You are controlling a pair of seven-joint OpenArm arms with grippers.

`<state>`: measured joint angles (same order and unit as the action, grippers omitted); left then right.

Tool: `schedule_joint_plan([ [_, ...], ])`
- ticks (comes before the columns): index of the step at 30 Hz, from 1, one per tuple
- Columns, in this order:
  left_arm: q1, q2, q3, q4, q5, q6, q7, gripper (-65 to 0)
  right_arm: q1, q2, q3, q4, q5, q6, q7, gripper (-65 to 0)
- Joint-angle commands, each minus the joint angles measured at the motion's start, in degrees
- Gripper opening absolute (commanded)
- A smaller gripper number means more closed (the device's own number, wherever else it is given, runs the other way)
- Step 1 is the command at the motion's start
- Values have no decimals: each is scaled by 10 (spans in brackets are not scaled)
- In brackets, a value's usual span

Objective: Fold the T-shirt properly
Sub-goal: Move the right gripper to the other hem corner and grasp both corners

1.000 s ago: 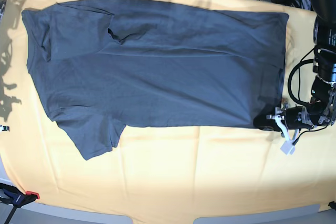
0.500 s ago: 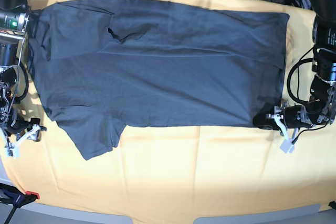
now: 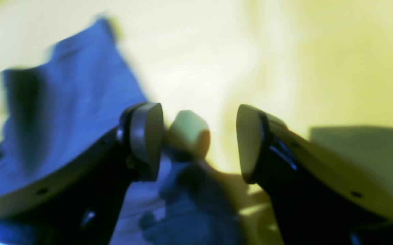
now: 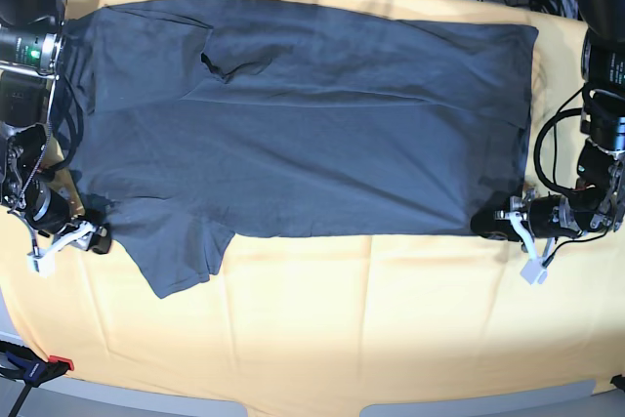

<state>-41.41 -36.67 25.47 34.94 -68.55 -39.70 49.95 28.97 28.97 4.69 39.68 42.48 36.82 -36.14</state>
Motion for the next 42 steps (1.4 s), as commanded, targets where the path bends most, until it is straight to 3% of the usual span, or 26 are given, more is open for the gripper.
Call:
schedule_joint_plan([
  [1, -18, -11, -4, 6, -12, -3, -8, -650, 13, 3, 2, 5, 11, 10, -9, -285],
  [7, -18, -11, -4, 6, -12, -3, -8, -650, 14, -8, 2, 5, 9, 17, -1, -295],
  [11, -18, -11, -4, 6, -12, -3, -9, -650, 14, -7, 2, 5, 8, 30, -19, -363],
  [24, -18, -11, -4, 6, -12, -3, -20, -650, 14, -7, 2, 5, 18, 32, -38, -363],
  [26, -18, -11, -4, 6, -12, -3, -20, -650, 14, -7, 2, 5, 30, 32, -38, -345],
  [29, -18, -11, -4, 6, -12, -3, -19, -650, 14, -7, 2, 5, 32, 32, -41, -268],
  [37, -18, -11, -4, 6, -12, -3, -20, -650, 14, -7, 2, 5, 36, 32, -51, -273],
  [42, -18, -11, -4, 6, -12, -3, -20, -650, 14, -12, 2, 5, 82, 32, -82, -273],
])
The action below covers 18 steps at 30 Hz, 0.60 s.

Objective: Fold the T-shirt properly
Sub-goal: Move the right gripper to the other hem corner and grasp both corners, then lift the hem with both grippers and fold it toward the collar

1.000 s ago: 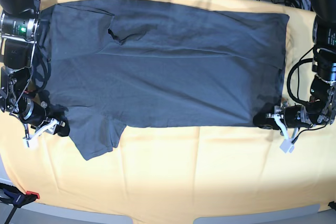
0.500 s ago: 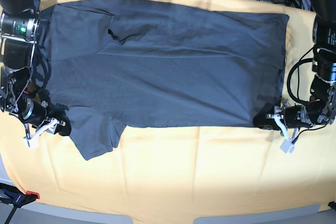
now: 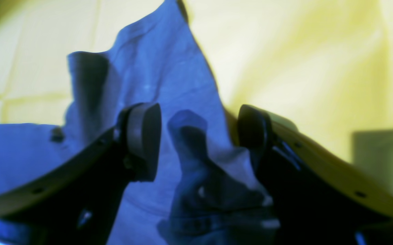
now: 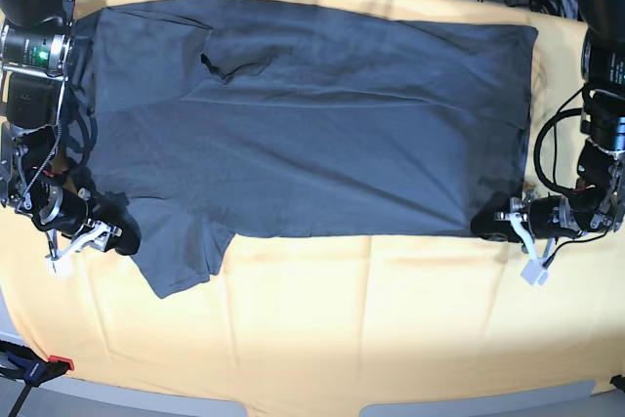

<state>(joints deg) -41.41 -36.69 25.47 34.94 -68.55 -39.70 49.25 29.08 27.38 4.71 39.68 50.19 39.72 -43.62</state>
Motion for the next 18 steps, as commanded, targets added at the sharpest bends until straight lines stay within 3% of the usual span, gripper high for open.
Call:
schedule_joint_plan([
  [1, -18, -11, -4, 6, -12, -3, -13, -650, 13, 2, 2, 5, 4, 3, -12, -274],
  [6, -18, -10, -4, 6, -12, -3, -14, -650, 13, -4, 2, 5, 4, 3, -16, -286],
  [8, -18, -10, -4, 6, -12, -3, -14, -650, 14, -3, 2, 5, 4, 3, -12, -377],
  [10, -18, -10, -4, 6, -12, -3, -15, -650, 19, -2, 2, 5, 4, 3, -3, -527],
  [12, -18, -11, -4, 6, -12, -3, -15, -650, 28, 2, 2, 6, 4, 3, 1, -602],
  [18, -18, -11, -4, 6, -12, -3, -17, -650, 77, 6, 2, 6, 4, 3, -2, -608],
])
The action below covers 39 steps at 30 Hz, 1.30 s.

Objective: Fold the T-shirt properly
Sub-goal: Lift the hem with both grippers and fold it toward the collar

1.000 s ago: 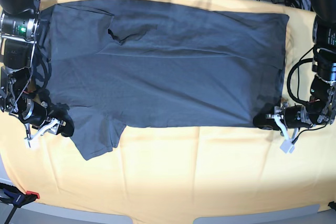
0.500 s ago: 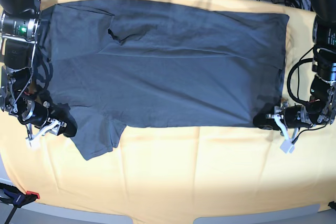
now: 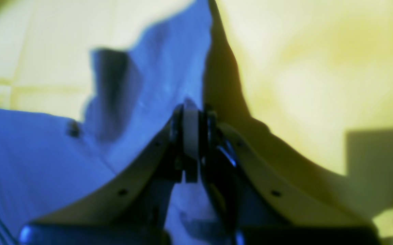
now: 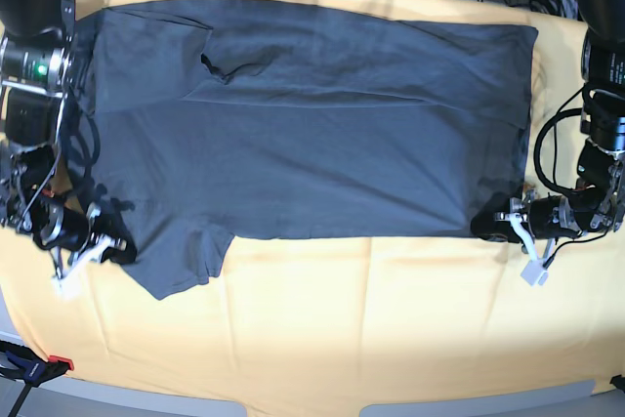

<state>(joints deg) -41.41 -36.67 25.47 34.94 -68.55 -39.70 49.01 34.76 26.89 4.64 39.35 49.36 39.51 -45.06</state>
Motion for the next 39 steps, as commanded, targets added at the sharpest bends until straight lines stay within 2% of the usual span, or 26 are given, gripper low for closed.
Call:
schedule_joint_plan([
  [1, -18, -11, -4, 6, -12, -3, -14, -650, 28, 10, 2, 9, 12, 5, 13, -609],
  [3, -18, -11, -4, 6, -12, -3, -15, -650, 41, 10, 2, 9, 12, 5, 13, -650],
  [5, -19, -11, -4, 6, -11, -3, -26, -650, 49, 10, 2, 9, -6, 5, 25, -650],
  [8, -23, -11, -4, 6, 2, -3, -51, -650, 52, 7, 2, 9, -91, 5, 96, -650],
  [11, -26, -11, -4, 6, 57, -3, -111, -650, 52, 7, 2, 9, -163, 5, 164, -650],
  [13, -27, -10, -4, 6, 97, -3, -160, -650, 55, 8, 2, 9, -189, 5, 193, -650],
  [16, -39, 0, -4, 6, 146, -3, -204, -650, 63, 7, 2, 9, -203, 5, 209, -650],
  [20, -65, 23, -4, 6, 176, -3, -223, -650, 88, 7, -3, 9, -207, 5, 211, -650],
  [24, -92, 40, -4, 6, 191, -3, -229, -650, 114, 10, -57, 9, -214, 5, 209, -650],
  [29, -102, 35, -4, 6, 190, -3, -214, -650, 117, 15, -131, 9, -222, 5, 209, -650],
  [32, -96, 28, -4, 6, 190, -3, -200, -650, 117, 18, -137, 9, -243, 5, 209, -650],
  [35, -91, 25, -4, 6, 181, -3, -191, -650, 117, 25, -137, 9, -220, 5, 203, -650],
  [39, -89, 24, -4, 6, 123, -3, -123, -650, 116, 32, -137, 13, -177, 5, 148, -650],
])
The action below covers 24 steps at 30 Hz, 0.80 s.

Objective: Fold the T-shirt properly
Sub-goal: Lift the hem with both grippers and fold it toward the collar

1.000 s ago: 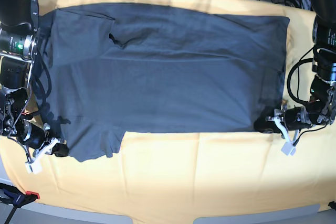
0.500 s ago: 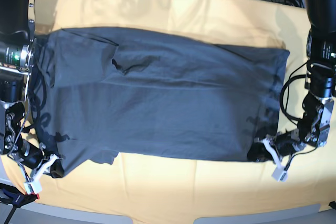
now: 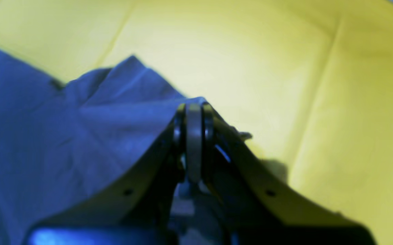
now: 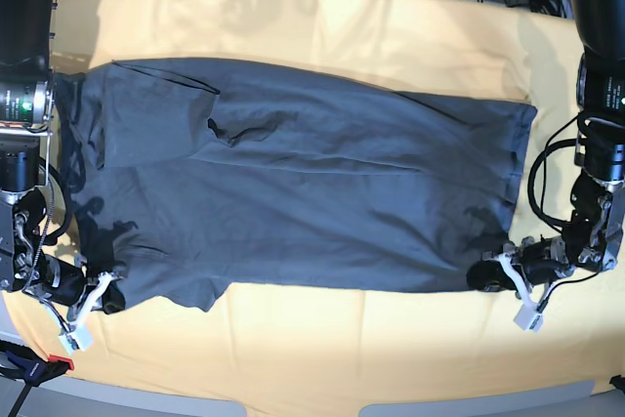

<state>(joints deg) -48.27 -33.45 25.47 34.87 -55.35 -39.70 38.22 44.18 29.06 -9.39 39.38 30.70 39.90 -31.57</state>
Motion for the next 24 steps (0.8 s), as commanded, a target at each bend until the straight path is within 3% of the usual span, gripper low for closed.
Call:
schedule_joint_plan([
  [1, -21, -10, -4, 7, -24, -3, 5, -650, 19, 15, 3, 15, 20, 1, 4, -650],
  [6, -21, -20, -4, 9, -93, -3, 56, -650, -20, 60, 4, 76, 79, 1, -13, -650],
  [11, -21, -32, -4, 46, -101, -3, 74, -650, -86, 112, 4, 198, 126, 1, -26, -650],
  [19, -17, -49, -4, 125, -248, -3, 262, -650, -171, 153, 4, 288, 132, 1, -52, -650],
  [24, -17, -93, -4, 139, -263, -3, 274, -650, -195, 188, 4, 288, 144, 1, -54, -650],
])
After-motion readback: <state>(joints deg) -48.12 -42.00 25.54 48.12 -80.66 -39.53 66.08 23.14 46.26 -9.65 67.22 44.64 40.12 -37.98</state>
